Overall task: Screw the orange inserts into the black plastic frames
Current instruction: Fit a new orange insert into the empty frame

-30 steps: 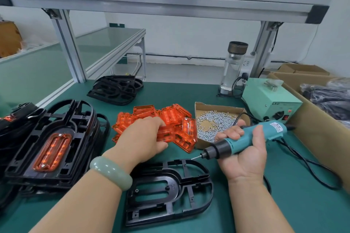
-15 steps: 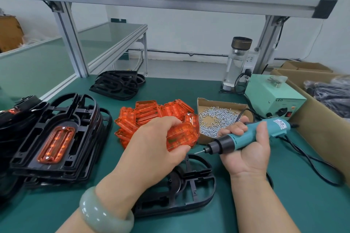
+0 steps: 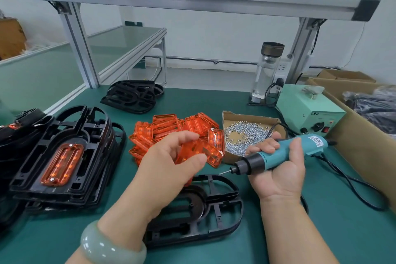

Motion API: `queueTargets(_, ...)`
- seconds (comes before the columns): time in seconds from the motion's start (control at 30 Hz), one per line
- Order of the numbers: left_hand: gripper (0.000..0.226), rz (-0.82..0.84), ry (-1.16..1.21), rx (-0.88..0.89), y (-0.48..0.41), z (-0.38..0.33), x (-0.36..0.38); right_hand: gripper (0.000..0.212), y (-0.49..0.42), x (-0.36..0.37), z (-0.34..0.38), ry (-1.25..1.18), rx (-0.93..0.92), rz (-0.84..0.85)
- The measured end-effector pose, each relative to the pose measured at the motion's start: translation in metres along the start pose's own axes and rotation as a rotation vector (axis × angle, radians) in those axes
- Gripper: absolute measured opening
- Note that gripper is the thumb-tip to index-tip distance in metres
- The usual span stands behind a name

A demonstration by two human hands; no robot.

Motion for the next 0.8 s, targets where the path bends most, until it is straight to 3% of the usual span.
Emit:
queueTargets(0.07,0.023,-0.062,0.092,-0.102,-0.003,0.011,-0.006,0.028,0.000,0.000,0.000,0.001,0.000,-0.001)
queueTargets(0.17,0.028,-0.118,0.270,-0.236,-0.003,0.026,-0.008,0.028,-0.001,-0.001,0.000,-0.002,0.002,-0.003)
queueTargets(0.27,0.005,-0.124,0.423,-0.299,-0.002,0.032,-0.005,0.028,-0.001,-0.001,0.000,-0.001,0.002,-0.003)
queueTargets(0.4,0.018,-0.021,0.536,-0.357,0.000,0.042,0.006,0.028,-0.001,-0.001,0.000,0.005,-0.009,-0.010)
queueTargets(0.57,0.022,-0.046,0.348,-0.344,0.003,0.049,-0.003,0.029,0.000,-0.001,0.002,0.026,-0.020,-0.020)
queueTargets(0.8,0.021,-0.113,0.081,-0.185,0.008,0.028,-0.021,0.029,0.000,-0.001,0.000,0.028,-0.015,-0.022)
Point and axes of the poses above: each hand's wrist, its own y-axis away from the middle knuckle, its own x-axis out of the palm, z = x × y, the point moved 10 cm from there along -y, towards the middle knuckle, and after that the axes turned 6 degrees about -y, right-handed, at the moved point
